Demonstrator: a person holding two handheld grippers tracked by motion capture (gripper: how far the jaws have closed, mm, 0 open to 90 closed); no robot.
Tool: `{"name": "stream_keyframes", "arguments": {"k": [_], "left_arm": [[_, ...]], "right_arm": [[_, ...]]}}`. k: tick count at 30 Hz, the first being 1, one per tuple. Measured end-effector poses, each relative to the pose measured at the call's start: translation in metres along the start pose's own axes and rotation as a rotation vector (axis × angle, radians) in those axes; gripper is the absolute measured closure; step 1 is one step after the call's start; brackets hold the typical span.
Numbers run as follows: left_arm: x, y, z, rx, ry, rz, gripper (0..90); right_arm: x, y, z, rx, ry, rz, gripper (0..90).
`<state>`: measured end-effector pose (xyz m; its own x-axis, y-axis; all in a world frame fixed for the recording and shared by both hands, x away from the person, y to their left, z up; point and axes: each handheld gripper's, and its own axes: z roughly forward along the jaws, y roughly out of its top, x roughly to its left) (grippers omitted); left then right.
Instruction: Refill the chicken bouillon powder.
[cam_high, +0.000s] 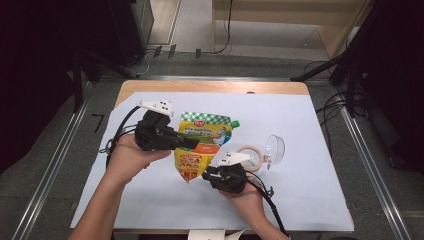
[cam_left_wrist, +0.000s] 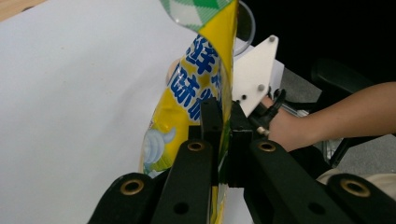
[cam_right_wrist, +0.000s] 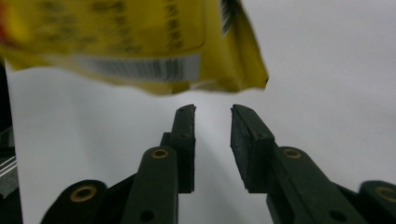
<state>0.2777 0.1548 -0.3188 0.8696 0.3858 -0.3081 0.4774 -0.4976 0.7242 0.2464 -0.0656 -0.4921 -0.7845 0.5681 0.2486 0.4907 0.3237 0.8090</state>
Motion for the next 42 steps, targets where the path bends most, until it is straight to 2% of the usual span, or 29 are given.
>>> {"name": "stream_keyframes", "arguments": {"k": [3, 6, 9, 13, 15, 17, 20, 24, 27, 30, 32, 34, 37, 42], "left_arm": [[-0.005, 0.001, 0.0, 0.002, -0.031, -0.007, 90.0], [-0.005, -0.001, 0.003, -0.003, -0.045, -0.029, 90.0], [-0.001, -0.003, 0.003, -0.02, -0.058, -0.063, 90.0], [0.003, -0.004, 0.0, -0.041, -0.04, -0.091, 90.0], [0.002, -0.003, 0.002, -0.04, -0.034, -0.088, 90.0], [-0.003, -0.001, 0.007, -0.032, -0.006, -0.071, 90.0], [-0.004, -0.001, 0.011, -0.033, 0.006, -0.077, 89.4], [-0.004, -0.001, 0.018, -0.047, 0.004, -0.086, 87.9], [-0.005, 0.0, 0.024, -0.043, 0.012, -0.084, 86.3], [-0.006, 0.002, 0.029, -0.03, 0.008, -0.082, 85.3], [-0.007, 0.003, 0.032, -0.024, 0.014, -0.081, 84.8], [-0.007, 0.003, 0.037, 0.002, 0.031, -0.085, 83.6], [-0.005, 0.002, 0.044, 0.0, 0.005, -0.098, 83.5], [-0.007, 0.004, 0.053, 0.026, 0.014, -0.084, 81.0]], "right_arm": [[-0.001, -0.001, 0.0, -0.019, -0.019, -0.003, 79.8], [-0.002, -0.001, -0.002, -0.051, -0.013, -0.002, 80.6], [0.002, 0.0, -0.002, -0.058, -0.01, -0.044, 77.1], [0.011, 0.001, -0.003, -0.057, -0.019, -0.116, 75.0], [0.018, 0.002, -0.004, -0.051, -0.03, -0.166, 73.3], [0.024, 0.002, -0.003, -0.04, -0.039, -0.209, 72.7], [0.029, 0.001, -0.003, -0.039, -0.01, -0.21, 72.8], [0.037, 0.001, -0.006, -0.029, -0.009, -0.253, 72.9], [0.042, 0.001, -0.007, -0.03, 0.009, -0.258, 73.4], [0.045, 0.001, -0.008, -0.034, 0.023, -0.255, 73.1], [0.046, 0.0, -0.009, -0.032, 0.028, -0.26, 73.1], [0.048, 0.0, -0.01, -0.045, 0.034, -0.271, 71.6], [0.054, 0.0, -0.011, -0.039, 0.031, -0.296, 70.0], [0.057, 0.001, -0.013, -0.044, 0.054, -0.282, 68.7]]}}
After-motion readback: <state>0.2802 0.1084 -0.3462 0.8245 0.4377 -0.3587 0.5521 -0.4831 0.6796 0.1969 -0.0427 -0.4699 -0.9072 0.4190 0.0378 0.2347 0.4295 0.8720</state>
